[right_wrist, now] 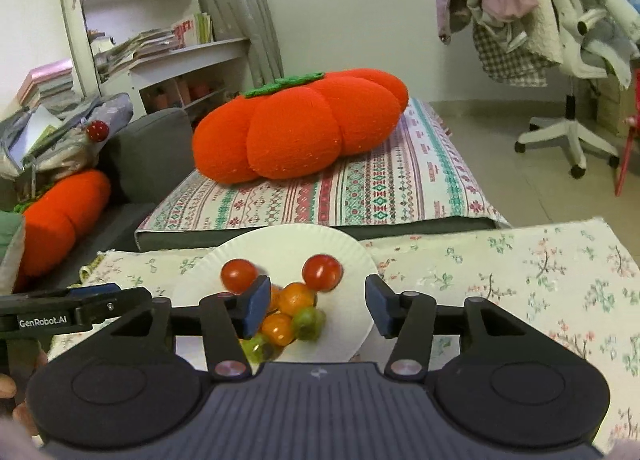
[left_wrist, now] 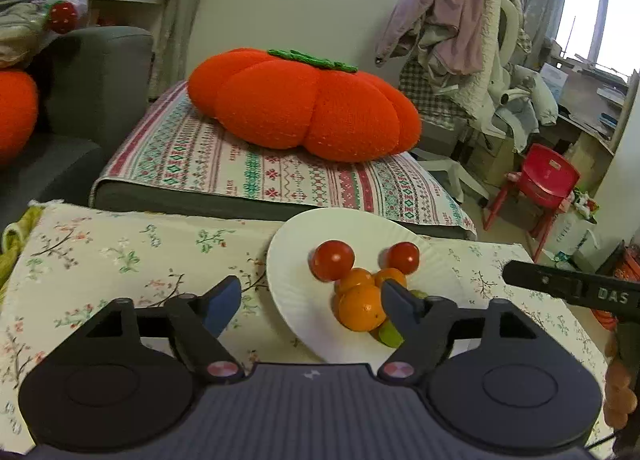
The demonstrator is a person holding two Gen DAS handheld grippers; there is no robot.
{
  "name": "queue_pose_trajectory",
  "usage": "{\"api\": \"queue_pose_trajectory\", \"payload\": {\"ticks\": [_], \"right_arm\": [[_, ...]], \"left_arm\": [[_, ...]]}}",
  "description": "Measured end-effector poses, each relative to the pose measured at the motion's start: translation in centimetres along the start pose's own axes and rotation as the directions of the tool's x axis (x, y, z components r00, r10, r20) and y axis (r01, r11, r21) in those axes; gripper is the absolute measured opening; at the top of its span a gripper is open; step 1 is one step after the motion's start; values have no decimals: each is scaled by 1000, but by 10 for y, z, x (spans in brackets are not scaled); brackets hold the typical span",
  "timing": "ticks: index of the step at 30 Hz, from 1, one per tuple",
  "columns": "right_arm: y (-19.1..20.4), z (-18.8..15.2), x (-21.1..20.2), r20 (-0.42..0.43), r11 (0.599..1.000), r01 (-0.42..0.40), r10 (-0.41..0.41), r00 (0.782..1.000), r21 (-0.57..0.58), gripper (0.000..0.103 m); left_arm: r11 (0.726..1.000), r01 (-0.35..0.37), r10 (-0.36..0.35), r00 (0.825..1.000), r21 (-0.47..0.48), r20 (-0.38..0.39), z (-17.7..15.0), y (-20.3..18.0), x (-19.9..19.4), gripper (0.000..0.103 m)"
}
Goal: Organize fruits
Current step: 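Open both tools to release the red tomatoes onto the plate, then move both open tools back toward the two yellow tomatoes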
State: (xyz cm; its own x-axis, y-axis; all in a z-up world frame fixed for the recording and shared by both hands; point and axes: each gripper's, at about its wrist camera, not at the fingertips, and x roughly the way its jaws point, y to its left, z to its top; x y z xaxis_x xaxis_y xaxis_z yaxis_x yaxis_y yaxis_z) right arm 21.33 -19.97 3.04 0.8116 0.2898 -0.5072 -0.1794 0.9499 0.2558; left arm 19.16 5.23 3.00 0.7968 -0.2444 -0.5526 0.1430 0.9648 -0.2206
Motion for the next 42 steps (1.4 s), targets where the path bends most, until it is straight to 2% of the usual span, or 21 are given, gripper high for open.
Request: {"api": "queue_pose_trajectory", "payload": {"ticks": [4, 9, 13, 18, 28, 38, 42], "right_arm": [[0, -3, -16, -6, 999, -16, 17, 1000, 28, 54], [3, -6, -28, -10, 999, -24, 24, 1000, 41, 60], [2, -8, -37, -24, 998, -7, 8, 1000, 56, 61], [1, -13, -48, -28, 997, -28, 30, 999, 67, 64], [16, -21, -60, -22, 998, -60, 60, 998, -8, 67], [32, -33, -51, -82, 989, -103, 94, 992, -105, 67], [38, -39, -48, -110, 984, -114, 99, 989, -139, 67]], "left_arm": [[1000, -2, 2, 1000, 2, -4, -3, -3, -9, 79], [1000, -14, 14, 1000, 13, 12, -6, -6, -26, 89], [999, -32, 32, 999, 29, -2, -12, -10, -34, 92], [996, -74, 74, 997, 59, -3, -19, -18, -42, 96], [996, -86, 87, 996, 31, -27, -36, -22, -54, 96], [994, -105, 106, 991, 22, -86, -41, -21, -46, 96], [991, -132, 136, 984, 38, -115, -43, -21, -43, 96]]}}
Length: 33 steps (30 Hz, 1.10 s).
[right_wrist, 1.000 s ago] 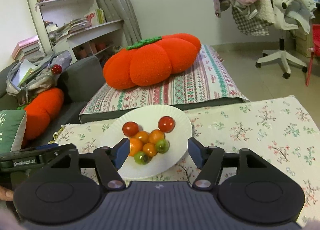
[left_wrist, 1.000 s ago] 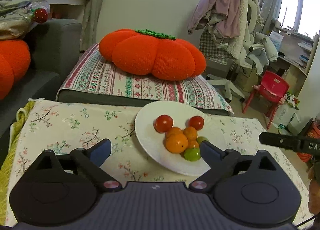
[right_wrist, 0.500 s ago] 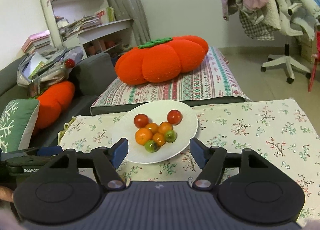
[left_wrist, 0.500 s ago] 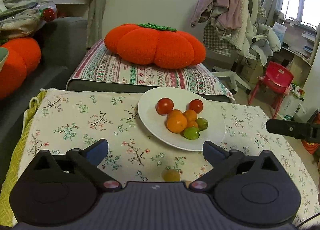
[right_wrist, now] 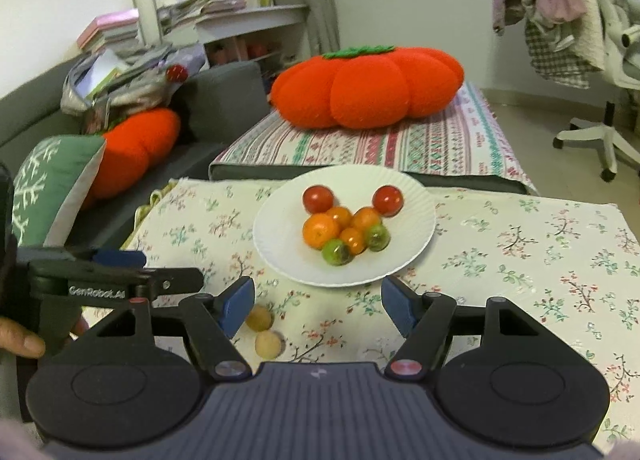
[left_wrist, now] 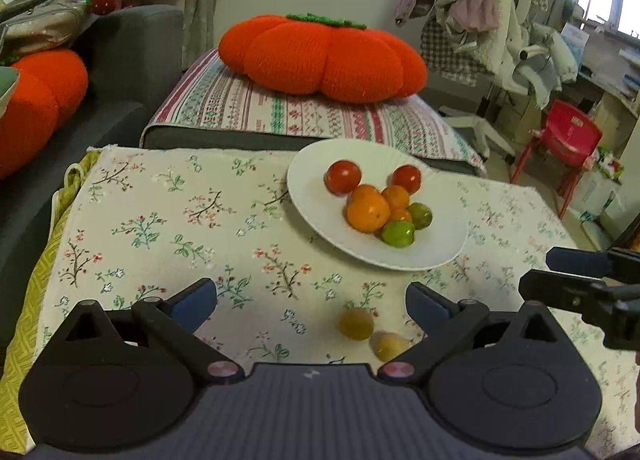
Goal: Organize fruits
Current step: 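Move both open tools back toward the two yellow tomatoes, then grasp a yellow tomato with the left tool while the right tool grasps the other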
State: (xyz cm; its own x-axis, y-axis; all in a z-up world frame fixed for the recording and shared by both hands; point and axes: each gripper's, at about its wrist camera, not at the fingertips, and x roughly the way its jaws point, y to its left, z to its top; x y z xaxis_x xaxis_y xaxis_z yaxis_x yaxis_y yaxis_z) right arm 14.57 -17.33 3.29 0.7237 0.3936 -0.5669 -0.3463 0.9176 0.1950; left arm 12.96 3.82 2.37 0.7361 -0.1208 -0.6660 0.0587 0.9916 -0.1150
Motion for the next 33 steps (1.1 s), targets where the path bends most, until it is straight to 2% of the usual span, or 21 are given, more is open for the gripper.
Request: {"api": "queue_pose_trajectory", "payload": {"ticks": [12, 19, 23, 28, 30, 33], "right_arm": [[19, -11, 15, -80, 995, -29, 22, 997, -92, 67], [31, -20, 34, -141, 992, -35, 18, 990, -121, 54], [36, -27, 43, -168, 989, -41, 17, 986, -144, 53], [37, -32, 54, -185, 989, -60, 34, 982, -134, 48], [39, -34, 60, -190, 988, -60, 32, 981, -143, 46], [42, -38, 68, -195, 986, -59, 28, 980, -157, 43]], "left_arm": [[1000, -4, 3, 999, -29, -45, -6, 2, 12, 96], [998, 24, -28, 998, -61, -65, -11, 0, 24, 96], [997, 32, -37, 997, -67, -72, -15, -2, 31, 96], [997, 39, -44, 995, -65, -87, -19, -4, 42, 88], [998, 43, -48, 994, -55, -95, -21, -5, 47, 79], [997, 52, -56, 994, -48, -94, -22, -5, 51, 74]]}}
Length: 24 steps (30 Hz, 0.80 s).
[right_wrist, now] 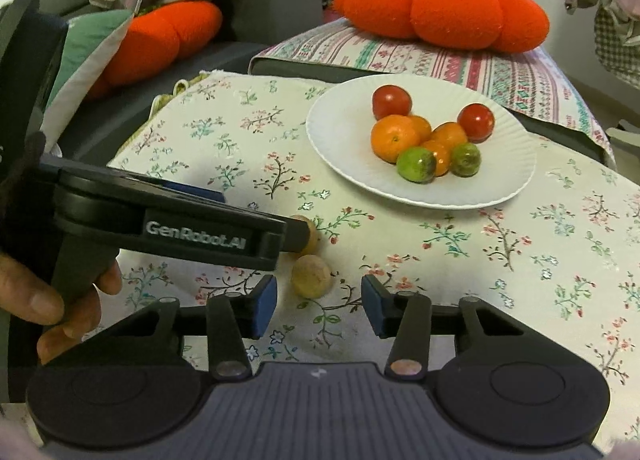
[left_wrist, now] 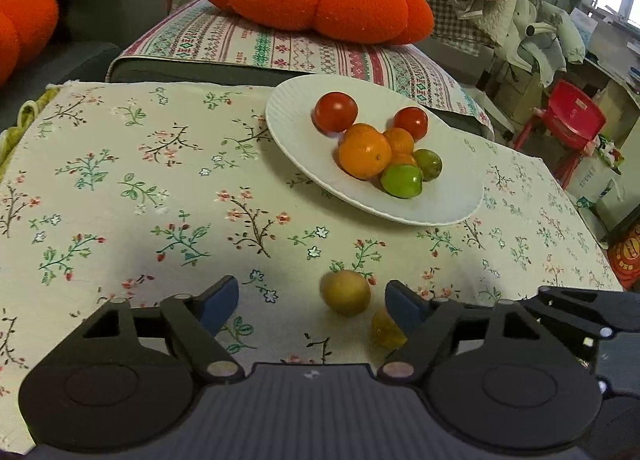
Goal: Organize fruits
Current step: 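Grasp a yellow tomato with the left tool while the right tool grasps the other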
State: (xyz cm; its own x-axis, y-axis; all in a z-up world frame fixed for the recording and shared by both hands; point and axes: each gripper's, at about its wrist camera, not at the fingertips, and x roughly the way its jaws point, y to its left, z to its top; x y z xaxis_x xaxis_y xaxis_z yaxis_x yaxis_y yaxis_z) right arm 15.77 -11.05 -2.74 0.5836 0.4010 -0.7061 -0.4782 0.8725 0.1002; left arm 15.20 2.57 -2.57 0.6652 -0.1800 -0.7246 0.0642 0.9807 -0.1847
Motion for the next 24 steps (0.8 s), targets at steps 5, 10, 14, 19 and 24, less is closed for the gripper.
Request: {"api": "queue_pose_trajectory", "payload": {"ticks": [5, 10, 14, 19, 24], "right_arm": [[6, -1, 8, 9, 1000, 3, -3, 1000, -26, 38], [7, -2, 14, 14, 999, 8, -8, 1000, -35, 23], [7, -1, 15, 3, 999, 13, -13, 1000, -35, 21], [3, 1, 12, 3, 1000, 16, -16, 1000, -15, 21], [2, 2, 12, -5, 1000, 21, -21, 1000, -7, 21]], "left_arm": [[1000, 17, -17, 1000, 13, -3, -1, -2, 5, 62], [999, 43, -43, 999, 29, -9, -3, -7, 9, 42], [998, 53, -52, 998, 46, -16, -4, -8, 10, 19], [997, 38, -37, 999, 67, -10, -4, -10, 10, 19], [997, 24, -24, 1000, 72, -5, -3, -11, 8, 19]]}}
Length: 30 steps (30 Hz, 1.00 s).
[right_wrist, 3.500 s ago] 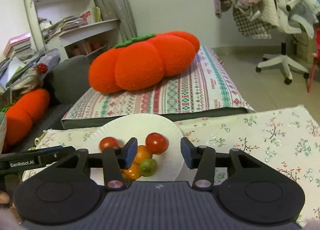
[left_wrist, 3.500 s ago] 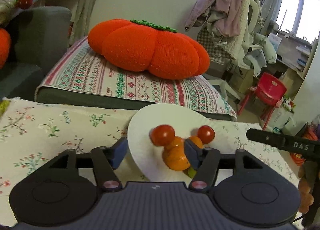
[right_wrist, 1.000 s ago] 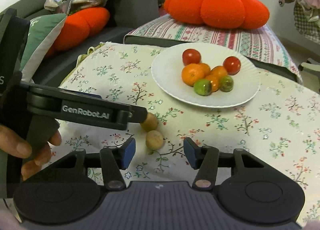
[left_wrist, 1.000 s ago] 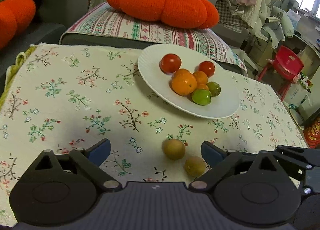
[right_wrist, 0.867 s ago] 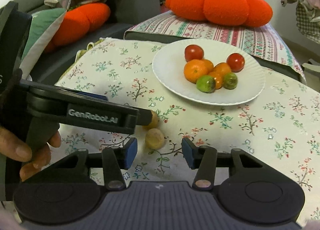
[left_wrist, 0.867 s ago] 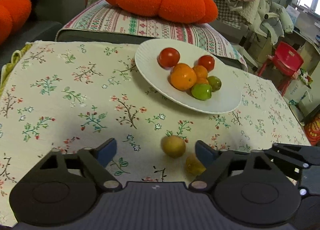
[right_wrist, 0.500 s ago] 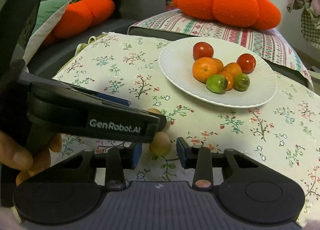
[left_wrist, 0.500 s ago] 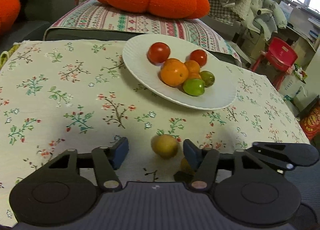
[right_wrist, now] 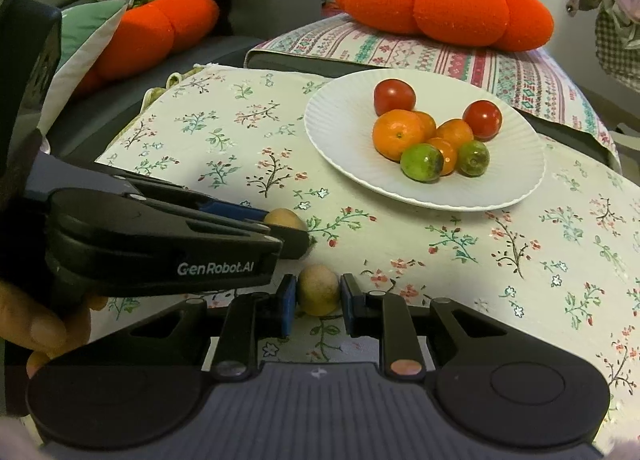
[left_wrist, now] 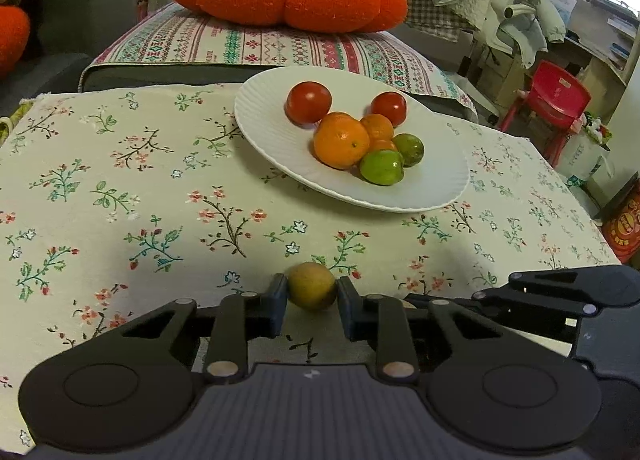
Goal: Organize fruits
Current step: 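Grasp a yellow tomato with the left tool while the right tool grasps the other, then carry both yellow tomatoes over the white plate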
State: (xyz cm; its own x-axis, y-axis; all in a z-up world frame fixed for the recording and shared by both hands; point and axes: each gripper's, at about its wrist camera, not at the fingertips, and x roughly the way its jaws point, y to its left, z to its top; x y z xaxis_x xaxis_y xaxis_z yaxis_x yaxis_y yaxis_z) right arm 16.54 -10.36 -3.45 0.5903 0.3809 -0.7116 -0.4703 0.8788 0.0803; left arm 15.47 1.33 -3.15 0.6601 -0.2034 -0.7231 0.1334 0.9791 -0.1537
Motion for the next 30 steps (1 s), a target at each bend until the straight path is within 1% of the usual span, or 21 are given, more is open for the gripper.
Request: {"api": "queue_pose_trajectory", "payload": {"ticks": [4, 11, 18, 30], "right_arm": [[-1, 1, -2, -1, 1000, 2, -2, 1000, 6, 21], [-7, 5, -9, 21, 999, 4, -5, 1000, 35, 21], [-9, 9, -17, 47, 999, 4, -6, 999, 36, 21], [-22, 15, -34, 98, 996, -7, -2, 995, 89, 21]], "left_arm": [[1000, -14, 14, 1000, 17, 17, 2, -3, -4, 19], [999, -29, 28, 999, 31, 37, 5, -5, -9, 19], [998, -37, 34, 997, 51, 66, 10, -10, -17, 19], [997, -44, 38, 994, 57, 107, 16, -12, -32, 19]]}}
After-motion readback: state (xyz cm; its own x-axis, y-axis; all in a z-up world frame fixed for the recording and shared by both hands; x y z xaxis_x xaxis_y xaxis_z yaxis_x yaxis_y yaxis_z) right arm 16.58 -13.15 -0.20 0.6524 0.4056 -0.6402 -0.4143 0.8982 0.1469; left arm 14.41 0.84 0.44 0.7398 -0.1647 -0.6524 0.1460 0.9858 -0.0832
